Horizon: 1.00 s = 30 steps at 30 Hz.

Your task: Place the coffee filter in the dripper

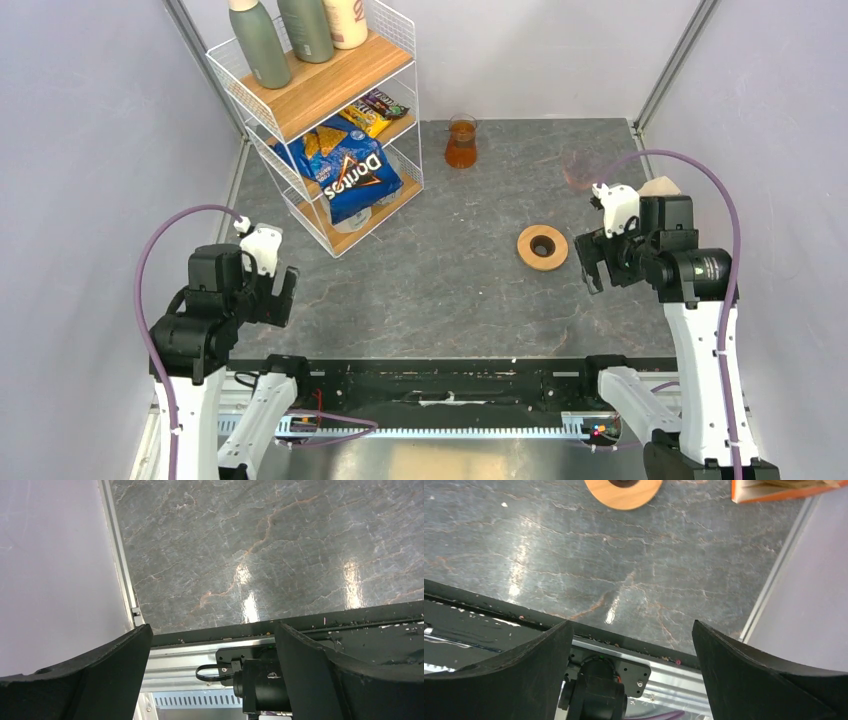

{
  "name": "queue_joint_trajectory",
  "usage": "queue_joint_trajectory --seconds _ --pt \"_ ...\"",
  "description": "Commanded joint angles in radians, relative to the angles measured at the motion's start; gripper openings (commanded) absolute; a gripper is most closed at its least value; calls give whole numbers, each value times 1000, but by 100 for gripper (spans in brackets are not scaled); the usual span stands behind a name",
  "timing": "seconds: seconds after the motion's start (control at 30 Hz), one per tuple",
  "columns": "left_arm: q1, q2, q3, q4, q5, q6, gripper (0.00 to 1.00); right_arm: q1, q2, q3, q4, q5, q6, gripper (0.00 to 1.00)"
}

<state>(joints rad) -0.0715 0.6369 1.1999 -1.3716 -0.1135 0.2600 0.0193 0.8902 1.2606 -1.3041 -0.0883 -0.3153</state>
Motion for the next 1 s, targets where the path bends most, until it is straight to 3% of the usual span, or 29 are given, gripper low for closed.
queue_joint_trajectory --seconds 0.0,0.13,0.3,0.5,0.73,0.97 --pt "5 1 56 61 -7 -77 100 -2 66 47 104 -126 2 97" --pt "5 55 170 50 56 -130 100 -2 174 65 274 -247 -2 97" --pt "47 97 292 41 194 -215 100 -1 353 48 617 -388 -30 97" --pt "52 86 376 62 335 -227 100 28 683 142 937 -472 -6 97" --pt "52 78 373 51 241 -251 100 90 1053 299 1241 -485 -1 97" --pt "52 99 379 26 253 -217 100 111 1319 489 1381 -543 -27 97"
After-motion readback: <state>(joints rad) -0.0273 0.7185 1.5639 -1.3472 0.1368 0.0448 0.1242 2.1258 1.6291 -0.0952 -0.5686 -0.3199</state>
